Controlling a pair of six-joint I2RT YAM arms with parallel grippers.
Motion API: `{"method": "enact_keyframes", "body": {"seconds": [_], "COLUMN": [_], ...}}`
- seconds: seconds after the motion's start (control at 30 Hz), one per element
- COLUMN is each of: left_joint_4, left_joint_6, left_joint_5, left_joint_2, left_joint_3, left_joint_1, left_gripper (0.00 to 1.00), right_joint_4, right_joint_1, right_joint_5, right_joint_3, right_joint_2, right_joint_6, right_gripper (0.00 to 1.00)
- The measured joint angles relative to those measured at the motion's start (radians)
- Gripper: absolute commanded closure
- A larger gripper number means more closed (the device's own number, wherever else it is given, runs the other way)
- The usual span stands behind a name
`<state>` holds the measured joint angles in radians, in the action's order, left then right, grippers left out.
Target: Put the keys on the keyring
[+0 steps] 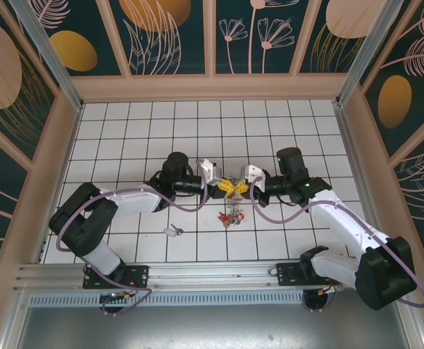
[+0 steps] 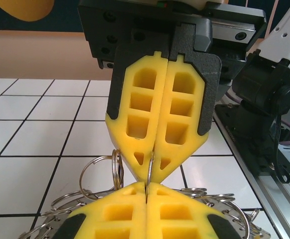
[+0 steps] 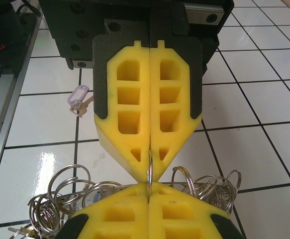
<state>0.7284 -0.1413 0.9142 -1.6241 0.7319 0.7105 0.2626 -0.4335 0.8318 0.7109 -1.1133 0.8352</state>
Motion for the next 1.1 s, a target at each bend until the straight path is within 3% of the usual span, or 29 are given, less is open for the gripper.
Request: {"method": "enact_keyframes", "body": {"seconds": [0.07, 0.17, 0.43, 0.7, 0.8, 0.93, 1.1], "left_joint_4": [0.024, 0.029, 0.0, -0.134, -0.188, -0.248, -0.325], "left_joint_6": [0.014, 0.015, 0.0, -0.022, -0.013, 0.01, 0.021], "left_joint_5": [-0.01, -0.033, -0.08, -0.108, -0.117, -0.14, -0.177], "left_joint_2": [0.0, 0.01, 0.122, 0.253, 0.284, 0.329, 0.35], "left_joint_3": [-0.01, -0.02, -0.056, -0.06, -0.06, -0.06, -0.045], "left_joint_1": [0.0, 0.004, -0.055, -0.185, -0.244, -0.329, -0.424], "left_gripper": [1.0, 1.0, 1.0, 1.0, 1.0, 1.0, 1.0], "right_joint_4": [0.0, 0.003, -0.067, -0.225, -0.253, -0.296, -0.361], "right_joint_1": [0.0, 0.008, 0.015, 0.003, -0.07, -0.262, -0.442], "right_joint_5": [0.0, 0.001, -0.051, -0.13, -0.146, -0.174, -0.208], "right_joint_3": [0.0, 0.0, -0.064, -0.1, -0.101, -0.119, -0.149], "right_joint_2": [0.0, 0.006, 0.16, 0.212, 0.207, 0.164, -0.014], "right_joint_6": [0.003, 0.016, -0.015, -0.242, -0.287, -0.292, -0.27], "right_gripper": [0.8, 0.65, 0.56, 0.53, 0.53, 0.54, 0.58]}}
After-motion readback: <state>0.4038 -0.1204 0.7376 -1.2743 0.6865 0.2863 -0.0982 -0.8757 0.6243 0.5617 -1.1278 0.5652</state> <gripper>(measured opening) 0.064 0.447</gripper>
